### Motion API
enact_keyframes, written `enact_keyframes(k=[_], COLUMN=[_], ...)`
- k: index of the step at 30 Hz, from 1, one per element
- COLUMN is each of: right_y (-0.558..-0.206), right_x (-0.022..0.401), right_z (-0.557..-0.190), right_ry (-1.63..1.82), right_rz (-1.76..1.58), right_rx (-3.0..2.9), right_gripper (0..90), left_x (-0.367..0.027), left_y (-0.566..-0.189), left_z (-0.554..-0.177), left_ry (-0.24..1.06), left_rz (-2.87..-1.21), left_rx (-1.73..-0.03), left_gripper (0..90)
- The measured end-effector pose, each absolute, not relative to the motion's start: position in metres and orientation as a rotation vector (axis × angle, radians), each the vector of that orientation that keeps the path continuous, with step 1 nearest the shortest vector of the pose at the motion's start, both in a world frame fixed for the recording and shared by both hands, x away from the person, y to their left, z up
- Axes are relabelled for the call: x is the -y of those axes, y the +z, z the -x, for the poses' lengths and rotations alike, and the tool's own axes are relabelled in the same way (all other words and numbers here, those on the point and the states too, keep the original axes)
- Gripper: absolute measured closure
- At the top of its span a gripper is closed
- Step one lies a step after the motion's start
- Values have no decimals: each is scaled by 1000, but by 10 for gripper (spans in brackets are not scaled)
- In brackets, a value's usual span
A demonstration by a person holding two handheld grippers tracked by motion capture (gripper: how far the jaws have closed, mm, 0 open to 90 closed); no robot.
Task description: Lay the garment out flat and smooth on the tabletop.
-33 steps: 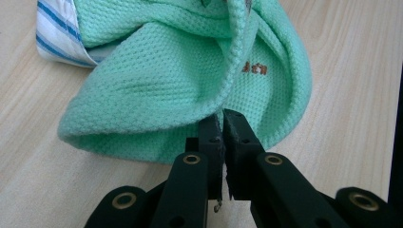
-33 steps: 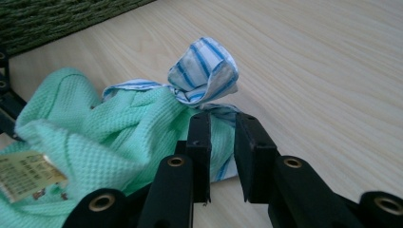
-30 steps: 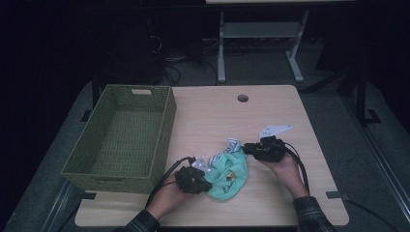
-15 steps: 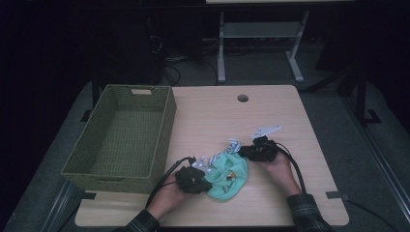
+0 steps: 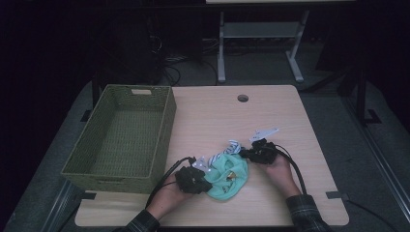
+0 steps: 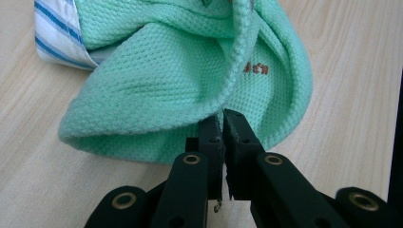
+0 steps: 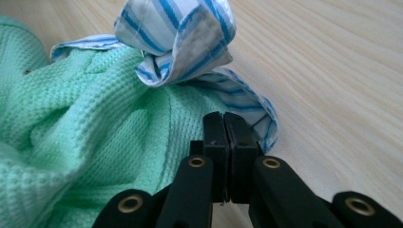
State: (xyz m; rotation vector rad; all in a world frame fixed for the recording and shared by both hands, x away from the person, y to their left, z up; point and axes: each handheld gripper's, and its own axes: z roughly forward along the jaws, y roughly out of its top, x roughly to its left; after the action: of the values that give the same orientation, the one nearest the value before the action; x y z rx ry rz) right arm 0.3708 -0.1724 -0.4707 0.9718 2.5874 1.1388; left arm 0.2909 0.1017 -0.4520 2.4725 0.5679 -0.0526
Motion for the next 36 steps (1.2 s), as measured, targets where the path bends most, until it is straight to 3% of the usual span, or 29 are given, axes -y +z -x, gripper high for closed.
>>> enact_keyframes(k=[18,36], right_y=[-447,-465], right_x=[207,234], right_z=[-365,-368], right_ry=[1149,1058], right_rz=[-1045,-1213], right_rx=[-2434,-2437], right_gripper=[893,882], left_x=[-101,-99], left_y=[-452,-452], left_z=[-292,-292], left_ry=[-54,-47], left_rz=[-2478,-2478], left_rx=[-565,-561], left_gripper=[859,859])
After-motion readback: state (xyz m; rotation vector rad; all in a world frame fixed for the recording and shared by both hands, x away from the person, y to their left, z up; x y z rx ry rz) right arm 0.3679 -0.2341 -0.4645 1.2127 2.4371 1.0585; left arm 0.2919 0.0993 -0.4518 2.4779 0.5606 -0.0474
